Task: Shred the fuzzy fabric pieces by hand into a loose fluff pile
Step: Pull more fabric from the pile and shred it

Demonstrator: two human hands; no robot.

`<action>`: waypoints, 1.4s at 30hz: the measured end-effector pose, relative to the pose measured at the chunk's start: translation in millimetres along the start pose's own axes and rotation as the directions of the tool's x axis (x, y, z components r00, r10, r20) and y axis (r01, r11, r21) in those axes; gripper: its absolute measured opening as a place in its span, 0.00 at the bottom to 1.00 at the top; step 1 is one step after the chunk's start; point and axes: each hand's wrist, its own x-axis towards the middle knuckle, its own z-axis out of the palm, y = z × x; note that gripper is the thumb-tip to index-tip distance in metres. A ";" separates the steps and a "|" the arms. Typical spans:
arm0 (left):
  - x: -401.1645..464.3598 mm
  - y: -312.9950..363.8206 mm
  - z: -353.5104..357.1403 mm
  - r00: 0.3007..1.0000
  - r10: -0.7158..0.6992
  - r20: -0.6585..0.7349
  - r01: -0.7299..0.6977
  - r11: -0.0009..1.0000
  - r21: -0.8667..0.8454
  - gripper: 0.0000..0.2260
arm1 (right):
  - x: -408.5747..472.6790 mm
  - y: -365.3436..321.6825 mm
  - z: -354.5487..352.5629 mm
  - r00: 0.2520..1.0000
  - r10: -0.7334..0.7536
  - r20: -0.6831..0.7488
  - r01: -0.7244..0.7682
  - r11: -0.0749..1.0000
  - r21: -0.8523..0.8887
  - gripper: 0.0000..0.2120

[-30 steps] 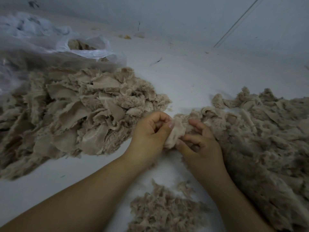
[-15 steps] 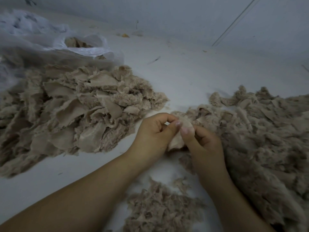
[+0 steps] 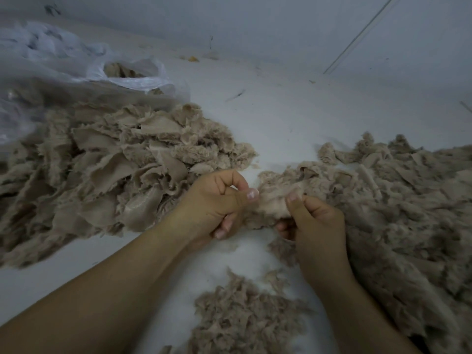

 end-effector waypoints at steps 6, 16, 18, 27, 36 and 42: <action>-7.2 28.1 -28.9 0.744 -0.392 0.541 0.157 0.890 0.429 0.21 | -1.1 0.0 -0.2 0.999 -0.037 0.018 0.038 0.999 -0.038 0.15; 0.6 3.7 0.5 0.993 -0.104 0.050 0.053 0.796 0.603 0.18 | -4.0 -1.9 1.4 0.987 -0.067 0.146 0.075 0.996 -0.052 0.19; 0.7 1.2 2.7 0.999 -0.051 0.013 0.036 0.831 0.555 0.17 | -2.9 -1.2 1.1 0.989 -0.062 0.134 0.069 0.996 -0.051 0.18; 10.9 -9.8 -5.6 0.928 0.285 -0.241 -0.097 0.808 0.581 0.09 | -1.4 -1.0 1.4 0.997 0.002 0.077 0.000 1.000 -0.018 0.16; 7.3 -14.2 6.1 0.970 0.239 -0.043 -0.129 0.654 0.746 0.04 | 3.0 4.2 2.1 0.989 0.036 0.142 -0.004 0.975 -0.222 0.14; 1.7 -5.6 18.6 0.971 0.232 -0.063 -0.177 0.869 0.462 0.09 | 7.0 7.3 1.1 0.993 0.089 0.083 -0.064 0.964 -0.260 0.12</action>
